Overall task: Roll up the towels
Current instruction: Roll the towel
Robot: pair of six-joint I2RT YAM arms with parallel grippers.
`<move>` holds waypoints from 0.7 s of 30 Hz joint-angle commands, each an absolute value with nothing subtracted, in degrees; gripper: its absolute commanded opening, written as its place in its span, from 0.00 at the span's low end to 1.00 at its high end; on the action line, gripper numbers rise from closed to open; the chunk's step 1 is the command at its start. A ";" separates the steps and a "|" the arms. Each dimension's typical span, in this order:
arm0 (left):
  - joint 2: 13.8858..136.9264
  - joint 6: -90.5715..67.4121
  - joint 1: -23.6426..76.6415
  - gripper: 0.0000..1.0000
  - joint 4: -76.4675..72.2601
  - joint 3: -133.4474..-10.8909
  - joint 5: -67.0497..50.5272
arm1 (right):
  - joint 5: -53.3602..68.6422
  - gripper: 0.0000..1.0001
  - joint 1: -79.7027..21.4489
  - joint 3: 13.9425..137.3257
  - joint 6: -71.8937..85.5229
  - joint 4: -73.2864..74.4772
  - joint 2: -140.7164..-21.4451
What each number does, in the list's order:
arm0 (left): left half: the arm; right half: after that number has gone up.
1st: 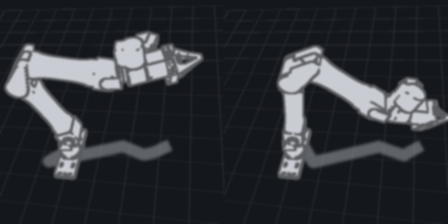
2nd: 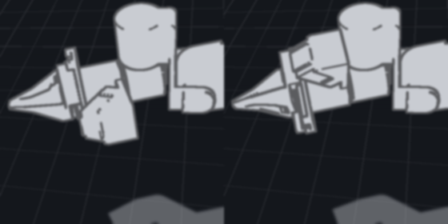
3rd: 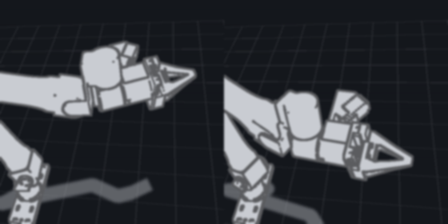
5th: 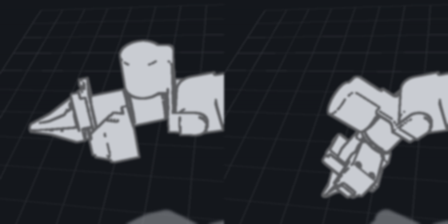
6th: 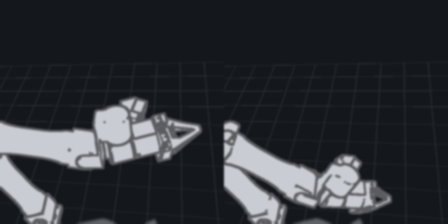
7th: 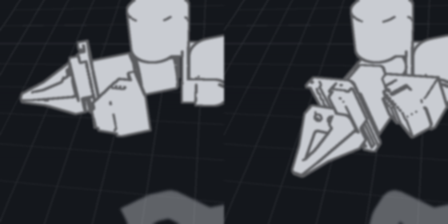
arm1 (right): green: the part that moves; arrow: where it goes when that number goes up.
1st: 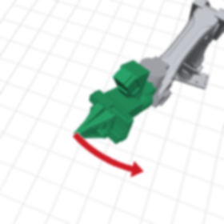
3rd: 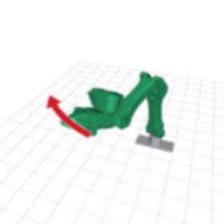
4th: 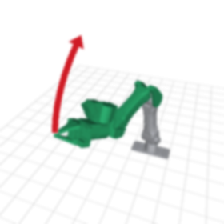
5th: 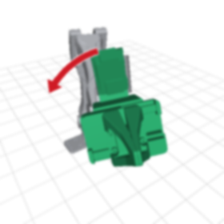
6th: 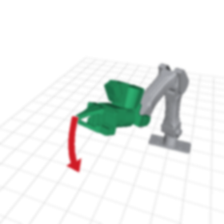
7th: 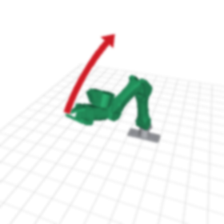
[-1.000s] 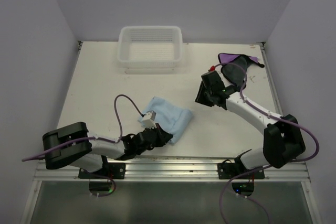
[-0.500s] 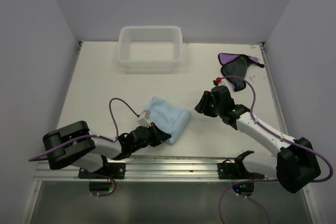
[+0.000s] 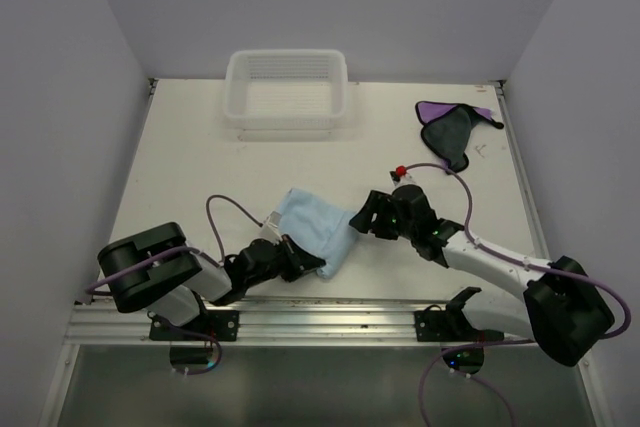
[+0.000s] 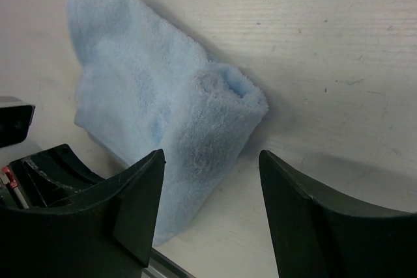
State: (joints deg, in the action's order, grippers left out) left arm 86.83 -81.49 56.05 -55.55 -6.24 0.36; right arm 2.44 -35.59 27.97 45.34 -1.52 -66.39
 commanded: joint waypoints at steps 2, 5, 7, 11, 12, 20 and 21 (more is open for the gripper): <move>87.45 -82.88 55.64 0.00 -57.57 -5.10 -1.67 | 4.13 0.64 -37.35 26.19 49.39 -11.24 -68.11; 86.84 -82.79 55.20 0.00 -56.95 -4.75 -1.67 | 3.78 0.65 -38.49 25.58 50.53 -11.77 -69.34; 86.75 -82.88 54.93 0.00 -56.95 -4.49 -2.20 | 3.78 0.66 -38.76 24.70 51.32 -12.65 -69.43; 86.66 -83.49 53.97 0.00 -57.13 -3.78 -2.81 | 3.69 0.75 -39.29 22.25 52.38 -13.88 -68.39; 86.66 -83.76 53.79 0.00 -57.30 -3.69 -2.90 | 3.60 0.76 -39.37 21.80 52.90 -14.15 -67.94; 88.50 -85.95 53.17 0.00 -60.37 -2.81 -4.22 | 3.51 0.85 -39.73 19.95 53.61 -15.90 -67.06; 88.94 -86.48 53.09 0.00 -60.99 -2.55 -4.39 | 3.78 0.85 -39.81 19.95 53.87 -16.43 -67.41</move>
